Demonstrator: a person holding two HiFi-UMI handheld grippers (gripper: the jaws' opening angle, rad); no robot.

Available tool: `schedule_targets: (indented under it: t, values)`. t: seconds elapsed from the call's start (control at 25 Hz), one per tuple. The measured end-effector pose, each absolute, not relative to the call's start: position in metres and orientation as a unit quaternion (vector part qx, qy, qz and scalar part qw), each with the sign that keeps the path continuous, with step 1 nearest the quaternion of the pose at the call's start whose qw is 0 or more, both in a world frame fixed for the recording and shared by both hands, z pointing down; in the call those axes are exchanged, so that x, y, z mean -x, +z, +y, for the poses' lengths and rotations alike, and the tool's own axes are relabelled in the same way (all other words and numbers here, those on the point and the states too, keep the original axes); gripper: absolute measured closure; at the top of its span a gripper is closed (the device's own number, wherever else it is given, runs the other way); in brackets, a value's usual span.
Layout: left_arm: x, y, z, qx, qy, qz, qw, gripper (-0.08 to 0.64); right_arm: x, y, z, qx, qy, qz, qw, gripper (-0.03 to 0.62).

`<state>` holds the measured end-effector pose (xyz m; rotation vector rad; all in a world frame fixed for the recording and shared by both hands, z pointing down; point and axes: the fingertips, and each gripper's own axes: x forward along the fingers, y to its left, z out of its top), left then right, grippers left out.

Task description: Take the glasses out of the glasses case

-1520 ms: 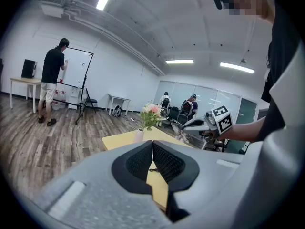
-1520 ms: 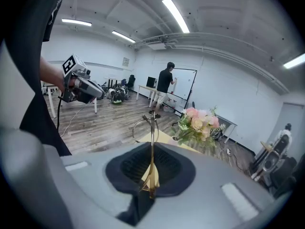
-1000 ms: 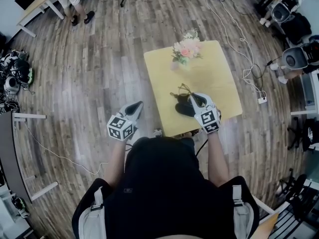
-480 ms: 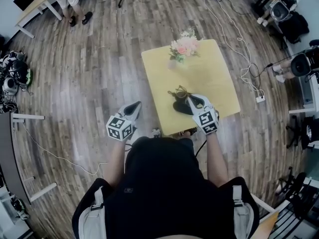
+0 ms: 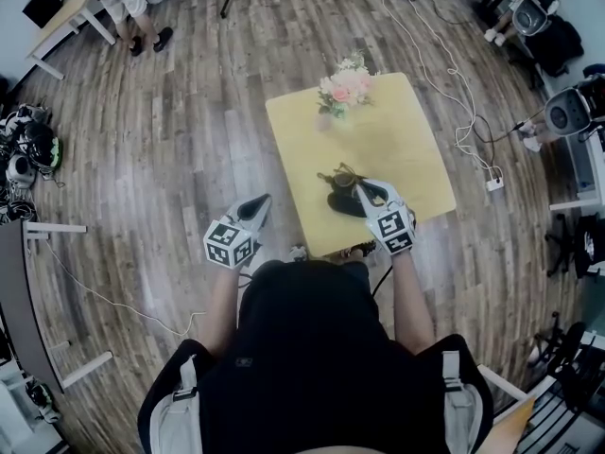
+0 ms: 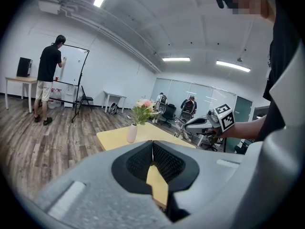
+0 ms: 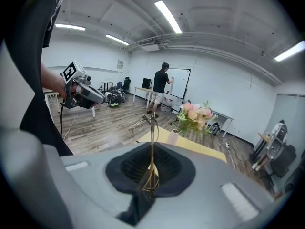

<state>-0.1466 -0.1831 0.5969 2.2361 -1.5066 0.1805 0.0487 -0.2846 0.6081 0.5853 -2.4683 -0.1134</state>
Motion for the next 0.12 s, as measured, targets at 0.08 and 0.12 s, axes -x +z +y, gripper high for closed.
schedule_targets:
  t: [0.08, 0.12]
  values:
    - [0.1469, 0.5955, -0.1844, -0.808, 0.066, -0.544, 0.217, 0.548, -0.0487, 0.6063, -0.2861, -0.221, -0.043, -0.929, 0.295, 0.574]
    - [0.1472, 0.5947, -0.1851, -0.808, 0.066, -0.544, 0.216, 0.548, -0.0487, 0.6054, -0.2868, -0.221, -0.043, -0.929, 0.295, 0.574]
